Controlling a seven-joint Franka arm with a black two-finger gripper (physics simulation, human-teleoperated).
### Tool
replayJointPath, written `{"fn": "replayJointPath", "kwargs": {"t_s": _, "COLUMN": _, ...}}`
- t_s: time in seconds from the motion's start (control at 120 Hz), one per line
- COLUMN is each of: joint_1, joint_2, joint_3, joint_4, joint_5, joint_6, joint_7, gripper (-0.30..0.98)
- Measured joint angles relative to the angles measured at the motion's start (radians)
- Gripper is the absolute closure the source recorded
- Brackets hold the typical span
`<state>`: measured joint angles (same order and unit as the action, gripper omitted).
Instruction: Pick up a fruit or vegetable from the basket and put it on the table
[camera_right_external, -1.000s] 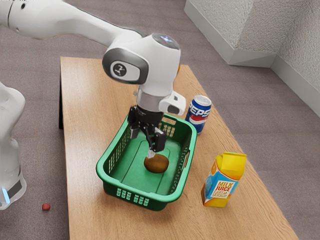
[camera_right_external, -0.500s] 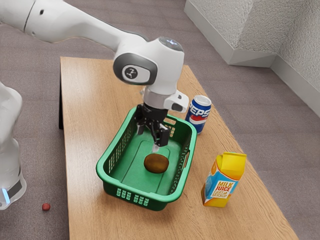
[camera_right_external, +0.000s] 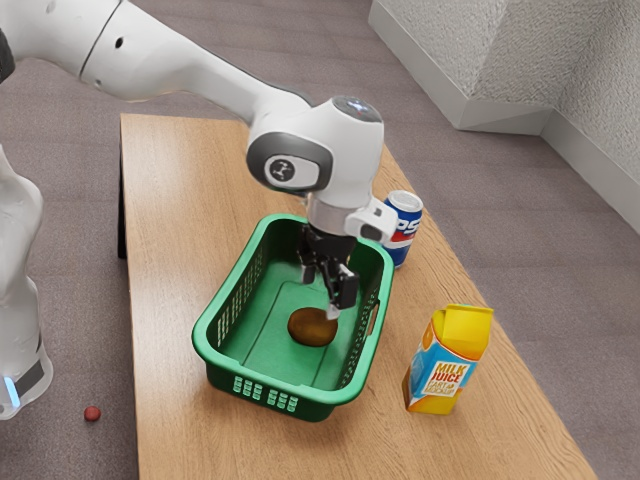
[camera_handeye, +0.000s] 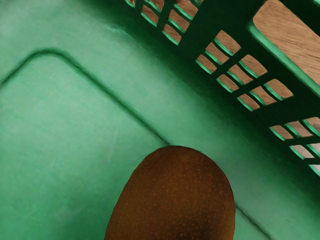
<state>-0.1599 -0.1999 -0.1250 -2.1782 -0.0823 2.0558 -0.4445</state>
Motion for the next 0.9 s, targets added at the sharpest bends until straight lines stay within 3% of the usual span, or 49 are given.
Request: {"fn": "replayJointPath", "kwargs": {"t_s": 0.9, "joint_1": -0.008, "joint_2": -0.013, "joint_3": -0.03, "joint_4": -0.11, "joint_5": -0.005, "joint_6": 0.105, "joint_7": 0.19, "gripper": 0.03}}
